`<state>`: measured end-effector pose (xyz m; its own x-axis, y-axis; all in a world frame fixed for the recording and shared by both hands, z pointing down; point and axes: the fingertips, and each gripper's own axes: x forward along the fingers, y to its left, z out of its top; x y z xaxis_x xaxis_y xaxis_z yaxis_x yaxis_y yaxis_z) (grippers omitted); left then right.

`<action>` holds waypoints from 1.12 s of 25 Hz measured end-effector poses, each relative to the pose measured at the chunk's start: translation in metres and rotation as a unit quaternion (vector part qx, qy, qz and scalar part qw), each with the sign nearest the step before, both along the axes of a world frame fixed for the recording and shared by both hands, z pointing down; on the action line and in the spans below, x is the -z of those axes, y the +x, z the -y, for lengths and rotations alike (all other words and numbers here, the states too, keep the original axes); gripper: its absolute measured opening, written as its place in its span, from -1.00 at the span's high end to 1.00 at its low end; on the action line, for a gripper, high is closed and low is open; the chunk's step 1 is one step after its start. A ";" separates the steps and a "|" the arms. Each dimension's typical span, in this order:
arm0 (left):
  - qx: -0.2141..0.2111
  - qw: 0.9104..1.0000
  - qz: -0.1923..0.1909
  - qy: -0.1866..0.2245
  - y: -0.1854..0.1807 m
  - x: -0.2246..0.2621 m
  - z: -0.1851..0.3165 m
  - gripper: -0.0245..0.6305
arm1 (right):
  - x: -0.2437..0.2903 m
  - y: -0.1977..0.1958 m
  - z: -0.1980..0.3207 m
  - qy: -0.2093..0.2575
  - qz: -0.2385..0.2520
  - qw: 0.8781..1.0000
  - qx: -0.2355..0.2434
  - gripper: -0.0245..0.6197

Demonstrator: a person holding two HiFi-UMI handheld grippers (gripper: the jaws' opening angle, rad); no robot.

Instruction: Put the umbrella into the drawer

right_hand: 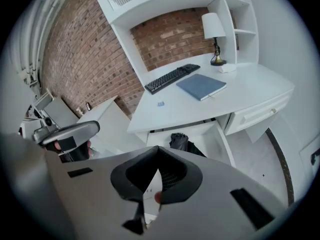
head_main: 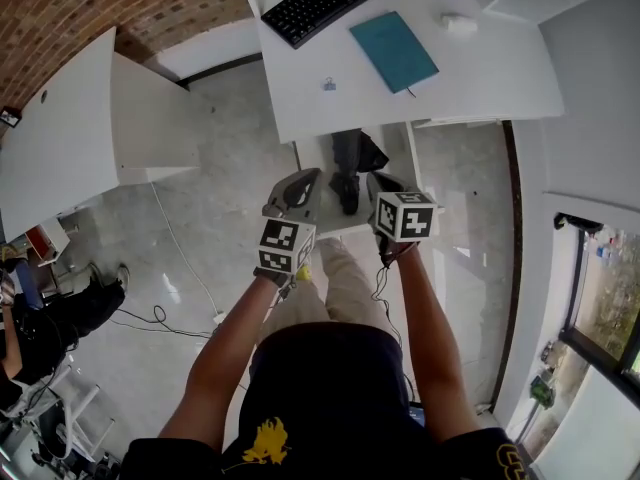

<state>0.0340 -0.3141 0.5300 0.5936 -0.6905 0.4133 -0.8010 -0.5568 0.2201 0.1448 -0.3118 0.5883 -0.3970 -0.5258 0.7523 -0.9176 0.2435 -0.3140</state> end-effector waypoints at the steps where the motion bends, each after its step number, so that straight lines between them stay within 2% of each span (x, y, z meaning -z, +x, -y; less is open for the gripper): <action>1: -0.002 1.000 -0.001 0.007 -0.002 0.008 0.001 0.88 | 0.011 -0.001 0.001 0.009 0.003 1.000 -0.003 0.91; 6: -0.003 0.999 -0.009 0.040 -0.015 0.054 0.004 0.88 | 0.065 -0.011 0.001 0.058 -0.008 0.998 0.004 0.91; 12: 0.006 0.997 -0.015 0.072 -0.028 0.113 0.000 0.88 | 0.127 -0.016 -0.012 0.100 0.008 0.995 -0.008 0.92; 19: 0.005 0.993 -0.029 0.117 -0.039 0.180 0.005 0.88 | 0.198 -0.010 -0.009 0.163 0.000 0.986 -0.019 0.92; 23: -0.001 0.991 -0.032 0.129 -0.041 0.205 -0.005 0.88 | 0.235 -0.007 -0.018 0.189 -0.002 0.982 -0.025 0.92; 28: -0.029 0.990 -0.041 0.131 -0.034 0.225 -0.015 0.88 | 0.272 -0.009 -0.023 0.221 0.009 0.975 -0.030 0.92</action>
